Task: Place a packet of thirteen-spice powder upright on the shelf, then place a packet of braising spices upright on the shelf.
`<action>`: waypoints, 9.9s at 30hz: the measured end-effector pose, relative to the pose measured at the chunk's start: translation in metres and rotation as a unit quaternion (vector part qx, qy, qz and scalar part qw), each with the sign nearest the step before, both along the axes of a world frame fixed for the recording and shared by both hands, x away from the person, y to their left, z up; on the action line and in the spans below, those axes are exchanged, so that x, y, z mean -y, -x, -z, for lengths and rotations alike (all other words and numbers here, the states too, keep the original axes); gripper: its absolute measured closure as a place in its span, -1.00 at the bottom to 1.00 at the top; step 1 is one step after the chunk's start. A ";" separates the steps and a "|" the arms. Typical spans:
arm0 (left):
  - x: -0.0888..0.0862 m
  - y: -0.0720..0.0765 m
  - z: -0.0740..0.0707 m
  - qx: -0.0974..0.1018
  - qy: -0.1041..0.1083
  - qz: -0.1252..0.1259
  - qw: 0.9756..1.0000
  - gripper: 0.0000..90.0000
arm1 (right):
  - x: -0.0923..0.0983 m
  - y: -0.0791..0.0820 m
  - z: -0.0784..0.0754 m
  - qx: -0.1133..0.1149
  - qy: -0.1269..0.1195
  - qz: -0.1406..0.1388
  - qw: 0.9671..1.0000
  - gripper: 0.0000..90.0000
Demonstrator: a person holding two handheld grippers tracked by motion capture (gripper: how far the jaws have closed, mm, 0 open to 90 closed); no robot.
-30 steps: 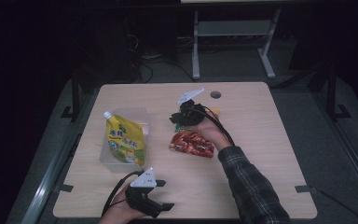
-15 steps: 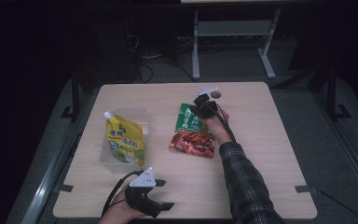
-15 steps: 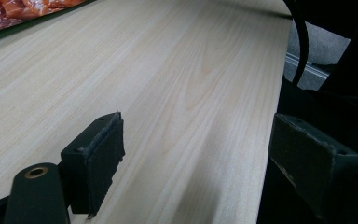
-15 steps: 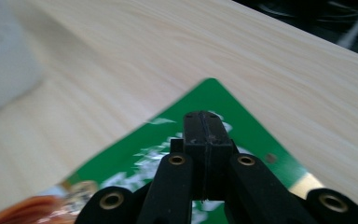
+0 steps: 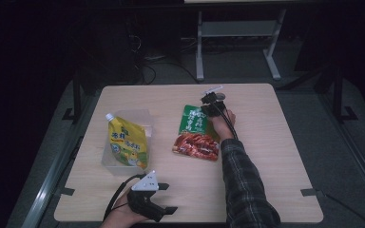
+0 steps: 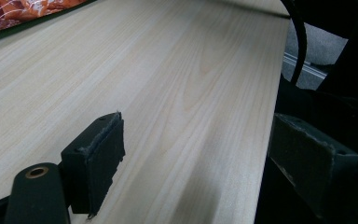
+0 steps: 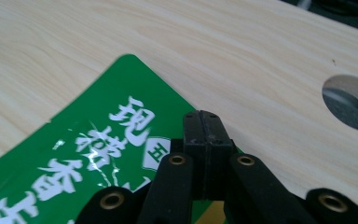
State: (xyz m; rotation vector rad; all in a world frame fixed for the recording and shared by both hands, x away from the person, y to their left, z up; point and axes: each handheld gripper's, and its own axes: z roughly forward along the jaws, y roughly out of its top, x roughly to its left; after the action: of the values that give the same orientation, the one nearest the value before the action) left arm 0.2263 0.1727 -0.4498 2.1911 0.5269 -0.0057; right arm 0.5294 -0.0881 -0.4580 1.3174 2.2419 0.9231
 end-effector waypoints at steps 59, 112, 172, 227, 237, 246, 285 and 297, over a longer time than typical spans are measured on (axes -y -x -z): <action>-0.002 0.001 0.000 0.002 -0.006 -0.009 1.000 -0.60 | -0.029 0.094 0.021 0.019 -0.046 -0.191 0.980 1.00; 0.107 -0.128 0.008 0.033 -0.068 -0.061 0.995 -0.65 | 0.132 0.261 -0.008 -0.005 -0.049 -0.109 0.993 -0.55; 0.068 -0.110 -0.060 0.006 0.079 -0.111 0.991 1.00 | 0.137 0.271 -0.020 -0.007 -0.151 -0.068 0.986 -0.70; 0.060 -0.077 -0.044 0.018 0.043 -0.077 0.996 0.08 | 0.098 0.214 -0.056 0.040 -0.210 -0.170 0.962 0.99; 0.047 -0.045 -0.026 0.020 0.013 -0.029 0.999 -0.39 | 0.072 0.201 -0.073 0.021 -0.216 -0.183 0.959 0.99; 0.041 -0.031 -0.017 0.034 0.007 -0.006 0.999 -0.60 | 0.050 0.188 -0.087 0.021 -0.208 -0.196 0.958 0.99; 0.049 -0.031 -0.006 0.044 -0.019 0.021 0.999 -0.63 | -0.104 0.102 -0.164 0.043 -0.184 -0.266 0.945 0.99; 0.049 -0.032 -0.004 0.038 -0.029 0.026 0.999 -0.63 | -0.128 0.082 -0.143 0.034 -0.197 -0.258 0.945 0.99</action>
State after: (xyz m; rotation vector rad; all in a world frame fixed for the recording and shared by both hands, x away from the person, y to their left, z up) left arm 0.2586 0.1234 -0.4462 2.2507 0.4333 0.0649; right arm 0.4477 0.0402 -0.3148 0.8132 2.4782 1.6432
